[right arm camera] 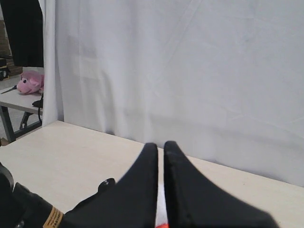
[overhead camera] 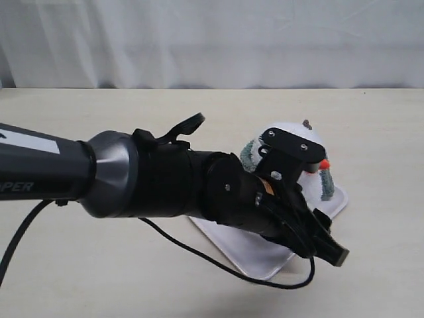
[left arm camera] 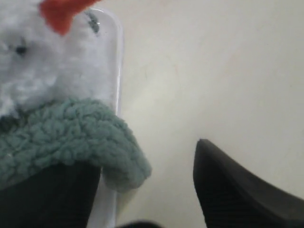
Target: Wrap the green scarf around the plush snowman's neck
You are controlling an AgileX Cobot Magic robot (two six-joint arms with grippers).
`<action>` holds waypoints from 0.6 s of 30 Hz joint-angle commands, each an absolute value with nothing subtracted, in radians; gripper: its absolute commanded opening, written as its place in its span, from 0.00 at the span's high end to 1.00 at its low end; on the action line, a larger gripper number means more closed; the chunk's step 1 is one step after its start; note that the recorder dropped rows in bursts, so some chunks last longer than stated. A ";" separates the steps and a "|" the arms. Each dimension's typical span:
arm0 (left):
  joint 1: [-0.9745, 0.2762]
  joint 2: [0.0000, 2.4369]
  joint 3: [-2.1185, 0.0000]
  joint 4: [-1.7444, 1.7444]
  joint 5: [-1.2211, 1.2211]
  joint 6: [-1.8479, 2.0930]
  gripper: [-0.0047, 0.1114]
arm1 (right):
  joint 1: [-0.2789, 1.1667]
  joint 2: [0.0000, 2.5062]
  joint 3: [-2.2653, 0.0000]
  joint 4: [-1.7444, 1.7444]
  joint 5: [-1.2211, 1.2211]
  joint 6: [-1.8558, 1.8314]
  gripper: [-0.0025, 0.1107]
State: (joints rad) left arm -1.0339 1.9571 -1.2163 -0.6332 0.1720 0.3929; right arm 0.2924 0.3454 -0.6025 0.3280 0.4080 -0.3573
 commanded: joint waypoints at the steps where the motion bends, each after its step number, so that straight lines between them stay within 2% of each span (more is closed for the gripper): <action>1: -1.093 1.961 -1.239 -0.643 0.180 0.396 0.49 | 0.294 0.341 -0.599 0.325 0.413 -0.356 0.94; 9: -1.117 1.961 -1.280 -0.638 0.129 0.413 0.49 | 0.294 0.341 -0.599 0.321 0.415 -0.356 0.94; 18: -1.141 1.954 -1.310 -0.577 0.400 0.520 0.49 | 0.294 0.341 -0.599 0.321 0.416 -0.354 0.94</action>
